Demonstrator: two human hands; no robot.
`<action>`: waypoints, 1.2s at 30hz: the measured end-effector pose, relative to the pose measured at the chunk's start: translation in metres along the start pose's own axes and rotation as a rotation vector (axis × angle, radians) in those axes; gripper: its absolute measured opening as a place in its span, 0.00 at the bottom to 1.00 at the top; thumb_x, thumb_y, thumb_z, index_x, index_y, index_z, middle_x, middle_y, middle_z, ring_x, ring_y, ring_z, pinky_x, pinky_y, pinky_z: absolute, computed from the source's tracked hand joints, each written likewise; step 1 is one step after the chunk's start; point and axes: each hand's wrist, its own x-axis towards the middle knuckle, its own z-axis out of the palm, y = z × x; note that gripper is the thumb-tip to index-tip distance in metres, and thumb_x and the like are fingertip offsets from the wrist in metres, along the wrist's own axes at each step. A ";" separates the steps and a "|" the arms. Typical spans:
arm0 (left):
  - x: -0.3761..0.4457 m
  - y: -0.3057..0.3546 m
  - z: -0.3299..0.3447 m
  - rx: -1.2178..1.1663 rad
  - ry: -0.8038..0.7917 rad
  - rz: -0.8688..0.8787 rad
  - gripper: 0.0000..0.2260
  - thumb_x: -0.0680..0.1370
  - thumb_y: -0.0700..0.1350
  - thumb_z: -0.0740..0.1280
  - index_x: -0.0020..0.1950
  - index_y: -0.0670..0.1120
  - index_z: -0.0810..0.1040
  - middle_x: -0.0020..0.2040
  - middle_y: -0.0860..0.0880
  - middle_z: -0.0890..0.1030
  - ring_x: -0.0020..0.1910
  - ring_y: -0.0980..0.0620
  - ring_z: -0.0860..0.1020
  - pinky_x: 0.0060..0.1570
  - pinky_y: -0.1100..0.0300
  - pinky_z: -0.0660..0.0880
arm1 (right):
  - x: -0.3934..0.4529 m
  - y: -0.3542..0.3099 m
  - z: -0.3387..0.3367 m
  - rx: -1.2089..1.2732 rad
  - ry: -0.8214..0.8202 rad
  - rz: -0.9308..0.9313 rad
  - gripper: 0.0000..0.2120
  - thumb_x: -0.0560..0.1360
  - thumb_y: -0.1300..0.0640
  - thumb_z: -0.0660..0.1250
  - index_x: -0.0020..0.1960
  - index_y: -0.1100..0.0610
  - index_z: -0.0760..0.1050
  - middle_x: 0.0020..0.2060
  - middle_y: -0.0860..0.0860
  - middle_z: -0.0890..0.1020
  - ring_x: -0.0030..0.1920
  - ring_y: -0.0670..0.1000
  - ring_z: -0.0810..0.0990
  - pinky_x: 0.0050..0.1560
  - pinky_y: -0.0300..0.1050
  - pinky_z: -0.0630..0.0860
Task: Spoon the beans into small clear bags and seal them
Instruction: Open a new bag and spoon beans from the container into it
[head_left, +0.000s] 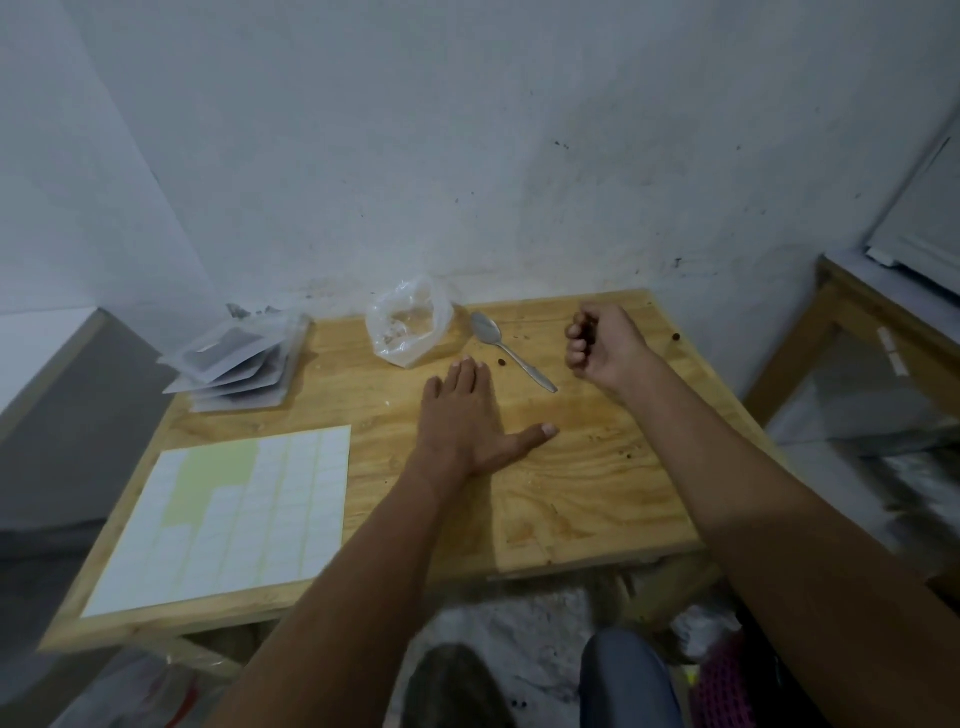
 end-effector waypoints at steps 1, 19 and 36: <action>-0.002 -0.010 0.000 -0.009 0.002 0.045 0.57 0.69 0.83 0.48 0.83 0.42 0.50 0.84 0.42 0.52 0.83 0.46 0.50 0.80 0.44 0.50 | -0.002 0.003 0.002 -0.127 0.001 -0.029 0.17 0.83 0.54 0.58 0.35 0.52 0.66 0.28 0.48 0.68 0.24 0.46 0.61 0.26 0.40 0.57; -0.010 -0.020 0.004 -0.146 0.107 0.029 0.57 0.69 0.81 0.57 0.82 0.39 0.56 0.83 0.41 0.57 0.83 0.46 0.53 0.81 0.49 0.51 | 0.005 0.046 0.036 -1.716 -0.084 -0.729 0.08 0.84 0.51 0.60 0.60 0.53 0.72 0.51 0.53 0.83 0.48 0.56 0.80 0.43 0.50 0.74; -0.010 -0.019 0.004 -0.141 0.100 0.034 0.58 0.69 0.81 0.56 0.83 0.39 0.54 0.83 0.41 0.56 0.83 0.46 0.52 0.81 0.49 0.51 | 0.016 0.053 0.049 -1.827 0.021 -0.761 0.11 0.83 0.59 0.56 0.64 0.59 0.71 0.43 0.54 0.80 0.36 0.53 0.75 0.29 0.46 0.62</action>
